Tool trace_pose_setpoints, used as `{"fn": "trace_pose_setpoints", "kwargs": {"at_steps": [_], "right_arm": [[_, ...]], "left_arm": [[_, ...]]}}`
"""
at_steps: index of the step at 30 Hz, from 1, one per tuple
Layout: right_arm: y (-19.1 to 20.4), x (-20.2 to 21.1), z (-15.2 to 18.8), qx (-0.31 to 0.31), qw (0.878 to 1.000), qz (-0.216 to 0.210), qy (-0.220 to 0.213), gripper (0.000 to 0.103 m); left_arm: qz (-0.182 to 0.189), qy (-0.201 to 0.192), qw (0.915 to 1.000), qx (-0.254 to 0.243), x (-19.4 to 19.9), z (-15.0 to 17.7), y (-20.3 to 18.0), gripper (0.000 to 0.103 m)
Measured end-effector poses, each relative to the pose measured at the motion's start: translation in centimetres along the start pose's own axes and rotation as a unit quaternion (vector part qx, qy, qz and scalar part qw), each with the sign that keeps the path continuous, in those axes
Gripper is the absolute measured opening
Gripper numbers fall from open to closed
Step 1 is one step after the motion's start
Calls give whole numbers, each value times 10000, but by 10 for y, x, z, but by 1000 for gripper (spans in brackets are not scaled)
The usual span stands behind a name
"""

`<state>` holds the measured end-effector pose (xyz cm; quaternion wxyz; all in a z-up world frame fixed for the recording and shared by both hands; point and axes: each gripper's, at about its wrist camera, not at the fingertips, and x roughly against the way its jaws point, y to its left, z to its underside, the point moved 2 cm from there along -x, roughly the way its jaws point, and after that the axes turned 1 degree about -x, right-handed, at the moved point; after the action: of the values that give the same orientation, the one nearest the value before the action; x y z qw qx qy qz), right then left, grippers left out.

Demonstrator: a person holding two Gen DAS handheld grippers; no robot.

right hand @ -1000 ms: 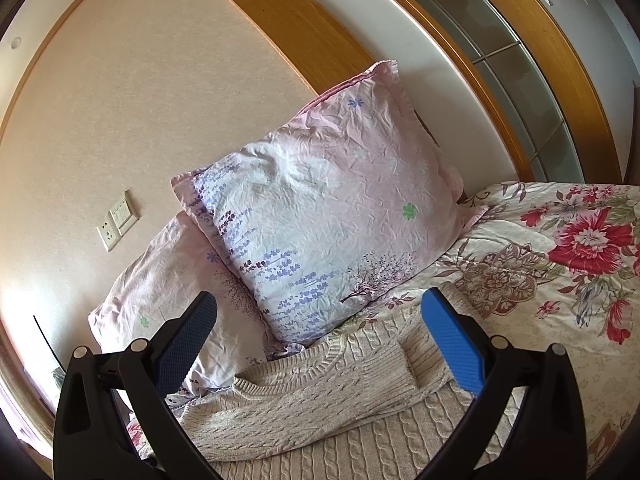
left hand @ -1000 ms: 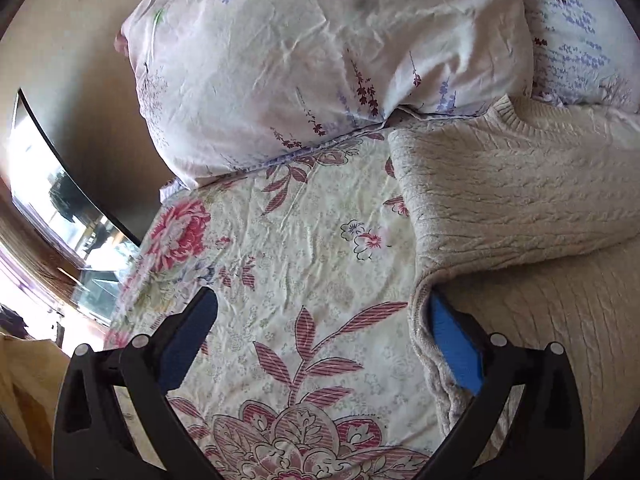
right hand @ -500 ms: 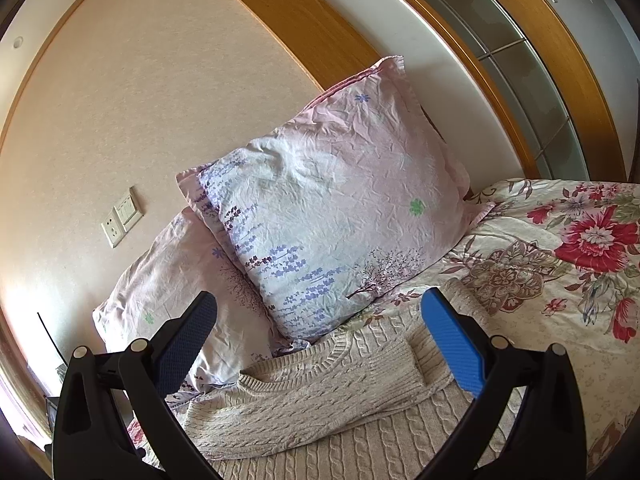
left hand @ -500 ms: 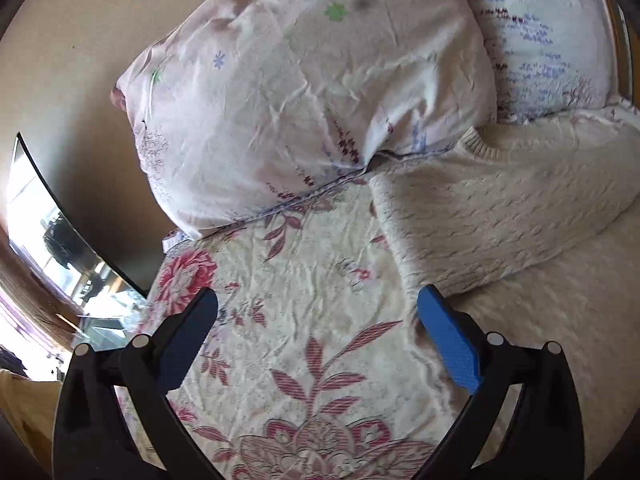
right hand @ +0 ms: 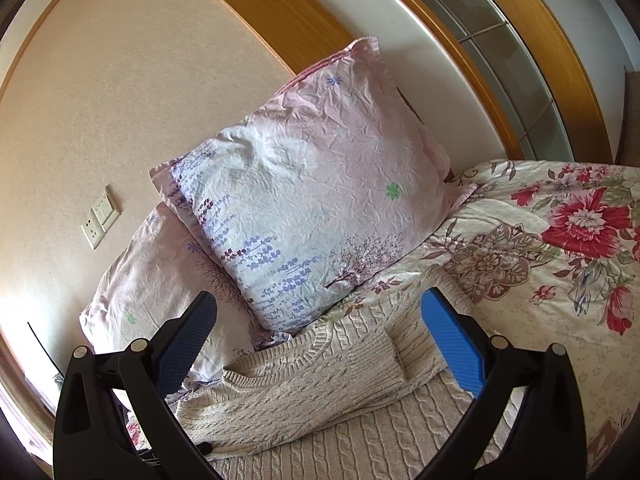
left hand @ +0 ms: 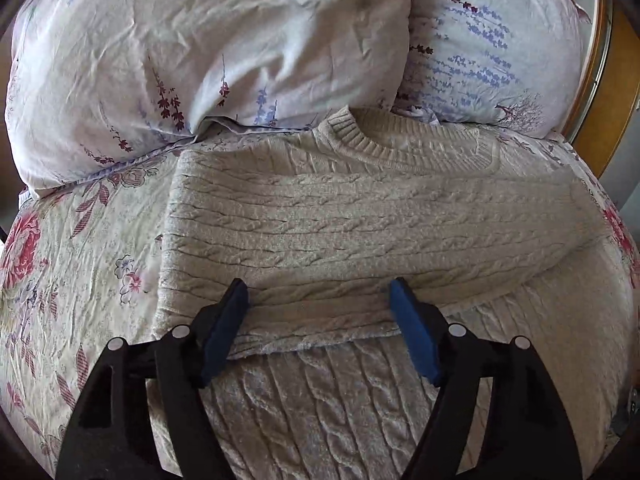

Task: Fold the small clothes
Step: 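Smooth the folded sweater along its length with the left gripper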

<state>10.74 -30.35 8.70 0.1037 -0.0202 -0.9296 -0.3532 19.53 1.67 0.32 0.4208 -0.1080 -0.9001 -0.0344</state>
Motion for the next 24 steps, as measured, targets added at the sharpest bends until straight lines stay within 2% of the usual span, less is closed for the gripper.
{"fn": "trace_pose_setpoints", "kwargs": {"at_steps": [2,4,6,9,10,15,18,21,24], "right_arm": [[-6,0,-2,85,9987,-118,494,102],[-16,0,0,316,9925,-215,1165,102],[-30,5,7,631,9817,-50,1797,102],[-59,27,22,878,9672,215,2375,102],[-69,35,26,847,9639,308,2505,102],[-109,68,46,303,9508,521,3040,77],[-113,88,52,332,9492,467,3095,65],[-112,100,59,208,9439,209,3288,60],[-111,109,69,-68,9351,-274,3532,52]], "left_arm": [[201,-140,9997,-52,21,8,2,73],[250,-225,9994,-96,44,22,10,81],[257,-309,9992,-62,66,41,24,82],[457,-263,9984,218,91,75,49,81],[536,-233,9977,356,96,84,57,81],[1049,-34,9903,908,110,122,71,72],[1381,88,9851,1023,112,140,64,65],[1520,5,9831,1020,121,153,56,65],[2036,23,9719,1180,128,167,50,60]]}}
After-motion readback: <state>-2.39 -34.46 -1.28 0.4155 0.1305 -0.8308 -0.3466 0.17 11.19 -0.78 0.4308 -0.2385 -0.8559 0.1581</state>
